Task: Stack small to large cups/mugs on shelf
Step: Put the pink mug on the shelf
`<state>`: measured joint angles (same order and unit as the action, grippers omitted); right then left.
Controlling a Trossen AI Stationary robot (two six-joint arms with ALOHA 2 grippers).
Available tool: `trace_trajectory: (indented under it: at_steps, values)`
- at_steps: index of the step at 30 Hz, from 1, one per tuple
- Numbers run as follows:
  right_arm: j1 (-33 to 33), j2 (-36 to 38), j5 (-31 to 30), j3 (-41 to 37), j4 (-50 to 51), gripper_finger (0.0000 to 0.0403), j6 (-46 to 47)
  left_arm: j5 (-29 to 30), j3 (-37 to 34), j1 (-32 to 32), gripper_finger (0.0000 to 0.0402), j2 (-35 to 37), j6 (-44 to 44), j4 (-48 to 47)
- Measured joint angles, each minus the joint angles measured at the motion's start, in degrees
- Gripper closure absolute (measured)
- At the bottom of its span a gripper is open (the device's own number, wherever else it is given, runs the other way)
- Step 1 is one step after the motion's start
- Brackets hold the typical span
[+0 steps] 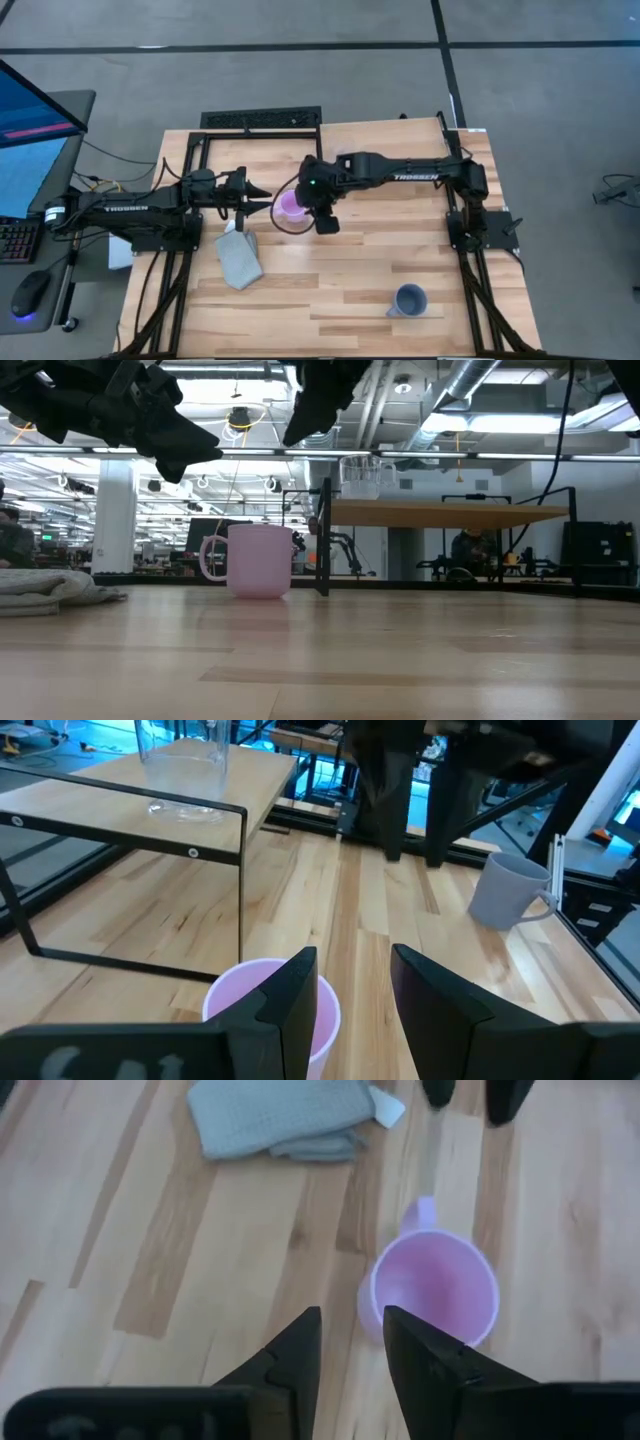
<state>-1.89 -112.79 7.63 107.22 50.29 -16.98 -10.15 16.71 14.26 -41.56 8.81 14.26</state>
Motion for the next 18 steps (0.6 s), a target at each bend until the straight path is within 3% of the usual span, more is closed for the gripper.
trace_trajectory:
  at_steps: [10,18]
  values:
    - [-1.0,0.0,-0.1,-3.7,-6.2,0.0280,4.9,0.0,0.0,0.0,0.0281,0.0,0.0,-0.4]
    - [-0.4,-4.3,0.0,-3.7,-6.7,0.0283,4.9,0.0,0.1,0.0,0.0281,0.0,0.0,-1.1]
